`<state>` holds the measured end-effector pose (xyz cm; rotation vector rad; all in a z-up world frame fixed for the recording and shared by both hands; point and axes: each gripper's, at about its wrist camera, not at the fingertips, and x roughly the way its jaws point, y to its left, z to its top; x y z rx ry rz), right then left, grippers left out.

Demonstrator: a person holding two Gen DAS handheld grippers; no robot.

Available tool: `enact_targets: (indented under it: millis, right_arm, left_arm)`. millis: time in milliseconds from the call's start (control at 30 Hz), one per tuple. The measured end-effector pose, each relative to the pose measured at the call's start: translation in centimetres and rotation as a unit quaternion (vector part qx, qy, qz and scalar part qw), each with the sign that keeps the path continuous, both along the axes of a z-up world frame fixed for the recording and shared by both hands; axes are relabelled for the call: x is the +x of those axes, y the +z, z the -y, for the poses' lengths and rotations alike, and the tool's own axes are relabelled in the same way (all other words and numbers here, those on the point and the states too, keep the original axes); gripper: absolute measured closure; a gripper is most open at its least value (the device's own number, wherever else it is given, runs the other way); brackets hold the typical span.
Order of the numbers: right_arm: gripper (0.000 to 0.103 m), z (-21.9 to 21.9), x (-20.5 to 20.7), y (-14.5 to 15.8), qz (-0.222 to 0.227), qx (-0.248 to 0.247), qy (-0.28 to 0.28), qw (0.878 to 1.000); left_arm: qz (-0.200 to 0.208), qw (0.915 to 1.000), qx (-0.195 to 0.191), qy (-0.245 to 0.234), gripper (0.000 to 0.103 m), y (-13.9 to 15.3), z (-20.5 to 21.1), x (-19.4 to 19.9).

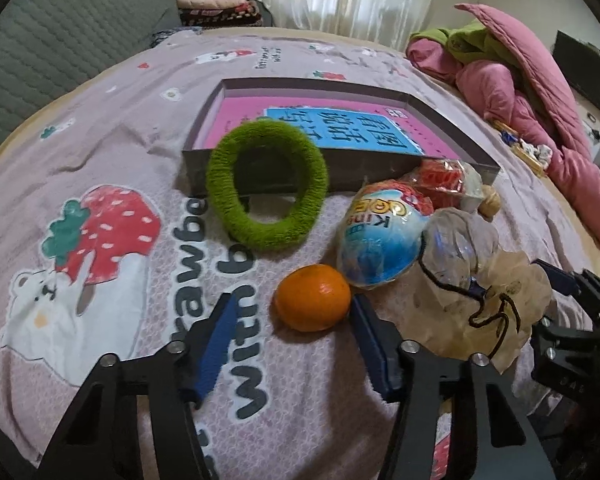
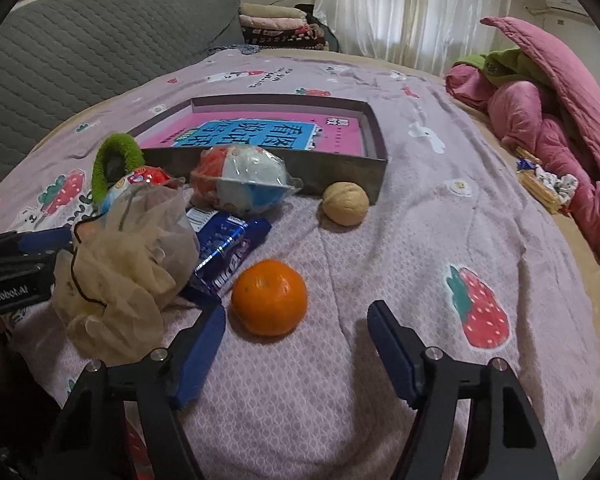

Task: Organize objects
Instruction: 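Grasp the orange with the right gripper while the left gripper grasps the other orange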

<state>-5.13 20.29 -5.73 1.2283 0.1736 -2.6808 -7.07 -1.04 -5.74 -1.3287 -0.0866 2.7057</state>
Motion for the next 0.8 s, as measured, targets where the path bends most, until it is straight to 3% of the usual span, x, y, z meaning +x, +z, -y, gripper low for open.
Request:
enact_targets:
  millis: [200, 333, 567, 800]
  right_arm:
    - [0.047, 0.4, -0.9, -0.4, 0.012, 0.002, 0.024, 1.000]
    - [0.063, 1.1, -1.2, -0.7, 0.023, -0.002, 0.043, 0.999]
    - [0.064, 0.8, -1.5, 0.0, 0.039, -0.008, 0.038, 0.998]
    - [0.064, 0.5, -0.7, 2.6, 0.027, 0.002, 0.031, 0.999]
  left_arm:
    - [0.000, 0.9999, -0.004, -0.012, 0.055, -0.3, -0.6, -0.5]
    - [0.003, 0.9998, -0.007, -0.016, 0.062, -0.5, -0.8, -1.0]
    - [0.006, 0.9997, 0.000, -0.023, 0.065, -0.5, -0.7, -1.1]
    - [0.003, 0.9995, 0.012, -0.030, 0.066, 0.2, -0.6, -0.4]
